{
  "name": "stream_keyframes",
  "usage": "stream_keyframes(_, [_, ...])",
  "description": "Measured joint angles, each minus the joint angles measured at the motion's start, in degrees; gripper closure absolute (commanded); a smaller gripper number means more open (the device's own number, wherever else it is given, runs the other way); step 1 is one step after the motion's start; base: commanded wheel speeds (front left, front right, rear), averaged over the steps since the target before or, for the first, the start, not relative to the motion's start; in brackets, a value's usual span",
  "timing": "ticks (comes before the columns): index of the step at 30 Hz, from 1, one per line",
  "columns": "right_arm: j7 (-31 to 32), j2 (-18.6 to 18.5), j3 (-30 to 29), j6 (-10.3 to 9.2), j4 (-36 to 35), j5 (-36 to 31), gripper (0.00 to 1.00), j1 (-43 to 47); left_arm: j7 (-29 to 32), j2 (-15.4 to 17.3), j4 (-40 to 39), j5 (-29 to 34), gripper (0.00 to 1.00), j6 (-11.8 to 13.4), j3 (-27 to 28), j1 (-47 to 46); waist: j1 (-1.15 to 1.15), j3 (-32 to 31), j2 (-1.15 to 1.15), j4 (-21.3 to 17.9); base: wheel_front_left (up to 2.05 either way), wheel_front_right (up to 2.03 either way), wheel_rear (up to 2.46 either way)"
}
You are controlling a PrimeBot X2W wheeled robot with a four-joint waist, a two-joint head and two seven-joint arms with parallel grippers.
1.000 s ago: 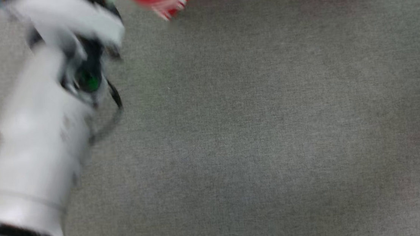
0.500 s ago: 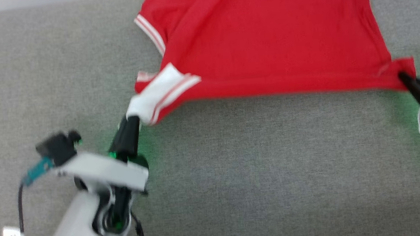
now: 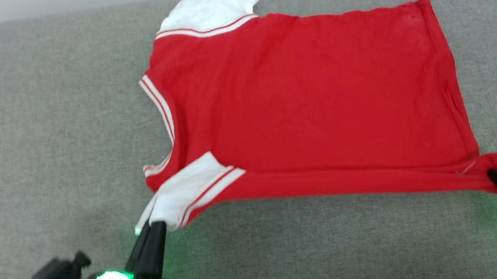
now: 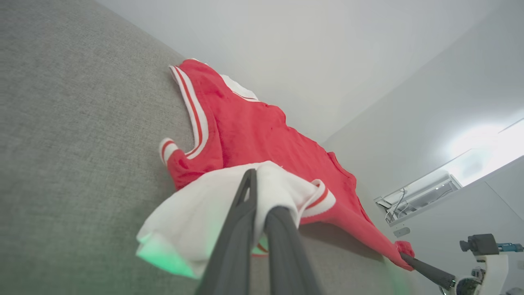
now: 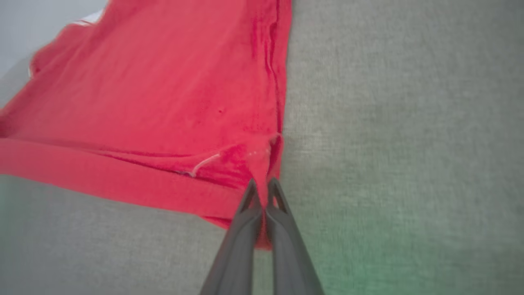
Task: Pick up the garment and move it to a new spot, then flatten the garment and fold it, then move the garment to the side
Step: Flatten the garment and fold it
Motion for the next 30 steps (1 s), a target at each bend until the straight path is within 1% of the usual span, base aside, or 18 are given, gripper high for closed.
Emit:
stream_keyframes(3, [3.8,3.2,-5.9,-0.01,-7.0,-2.4,1.00,5.2,0.0,0.5,-4.9,1.2,1.00,0.0,1.0,5.0,0.00,0.7,0.00,-0.3,0.00,0.00,0.00])
stream_keyframes(6, [7.6,7.2,-10.3,-0.02,-12.5,-4.7,1.00,8.1,0.0,1.2,-7.7,1.9,1.00,0.0,1.5,7.3,0.00,1.4,0.00,-0.4,0.00,0.00,0.00])
stream_keyframes(9, [10.7,10.7,-12.5,-0.02,-15.8,-6.9,1.00,8.0,0.3,1.8,-8.8,2.6,1.00,0.0,1.3,6.1,0.00,1.8,0.00,-0.1,0.00,0.00,0.00])
stream_keyframes(11, [12.7,12.4,-13.0,-0.03,-16.4,-7.4,1.00,6.8,1.4,2.4,-9.0,3.2,1.00,0.0,0.4,3.3,0.00,1.7,0.00,0.2,0.00,0.00,0.00])
stream_keyframes(13, [14.1,13.8,-13.6,-0.03,-16.4,-7.2,1.00,4.0,2.2,2.4,-9.5,2.5,1.00,0.0,-0.8,-0.2,0.00,1.5,0.00,0.4,0.00,0.00,0.00])
stream_keyframes(15, [15.3,14.0,-13.9,-0.03,-15.4,-7.2,1.00,0.2,3.3,3.3,-8.9,2.4,1.00,0.0,-1.5,-4.0,0.00,1.4,0.00,0.5,0.00,0.00,0.00])
stream_keyframes(18, [16.4,14.8,-14.3,-0.03,-12.1,-6.9,1.00,-5.8,4.4,3.6,-6.7,1.5,1.00,0.0,-2.6,-9.6,0.00,1.5,0.00,0.5,0.00,0.00,0.00])
stream_keyframes(22, [17.0,14.8,-13.2,-0.03,-6.6,-7.6,1.00,-12.0,5.8,4.6,-0.7,1.8,1.00,0.0,-5.0,-16.3,0.00,2.1,0.00,0.5,0.00,0.00,0.00])
stream_keyframes(26, [16.4,15.1,-11.0,-0.03,-1.0,-8.5,1.00,-16.7,4.9,3.8,6.6,1.4,1.00,0.0,-5.7,-20.7,0.00,3.7,0.00,0.4,0.00,0.00,0.00])
stream_keyframes(30, [13.8,14.8,-8.3,-0.03,4.5,-9.9,1.00,-19.5,2.7,3.4,13.6,3.1,1.00,0.0,-6.6,-23.2,0.00,5.6,0.00,0.1,0.00,0.00,0.00])
